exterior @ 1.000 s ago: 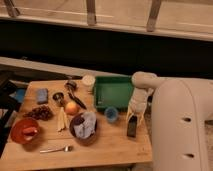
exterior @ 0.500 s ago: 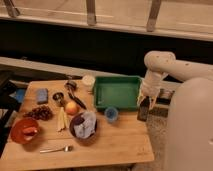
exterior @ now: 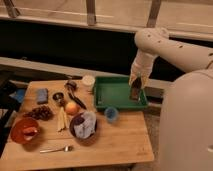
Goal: Place eraser in metal cup
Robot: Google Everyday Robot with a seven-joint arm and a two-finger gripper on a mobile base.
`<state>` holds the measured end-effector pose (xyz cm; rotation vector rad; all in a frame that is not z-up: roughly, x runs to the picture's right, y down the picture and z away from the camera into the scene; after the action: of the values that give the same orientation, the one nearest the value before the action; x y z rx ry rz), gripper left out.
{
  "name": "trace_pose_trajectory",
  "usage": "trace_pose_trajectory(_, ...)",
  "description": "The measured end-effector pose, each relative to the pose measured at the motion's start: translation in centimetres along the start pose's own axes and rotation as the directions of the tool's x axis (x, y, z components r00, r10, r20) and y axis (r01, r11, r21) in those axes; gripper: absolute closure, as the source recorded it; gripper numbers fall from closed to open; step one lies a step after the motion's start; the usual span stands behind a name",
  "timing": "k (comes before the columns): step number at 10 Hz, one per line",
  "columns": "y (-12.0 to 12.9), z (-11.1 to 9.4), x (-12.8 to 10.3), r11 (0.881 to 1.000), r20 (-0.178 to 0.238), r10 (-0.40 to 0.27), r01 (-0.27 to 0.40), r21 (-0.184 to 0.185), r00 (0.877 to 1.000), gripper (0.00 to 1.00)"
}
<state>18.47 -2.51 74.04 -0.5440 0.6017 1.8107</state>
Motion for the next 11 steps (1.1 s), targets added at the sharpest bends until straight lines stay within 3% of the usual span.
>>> trace_pose_trajectory(5,-0.3,0.5,0.0,1.0,-0.014,0.006,-0.006,0.0,1.0,1.0)
trace_pose_trajectory(7,1.0,2.2,-0.4,0.999,-0.013,-0.006,0.006,-0.039,1.0,1.0)
trace_pose_trajectory(9,4.3,2.6,-0.8,0.996,0.014,-0.045,0.046,-0.078,0.999,1.0)
trace_pose_trajectory(11,9.2,1.4,-1.1,0.988,0.053,-0.099,0.105,-0.116,0.994,1.0)
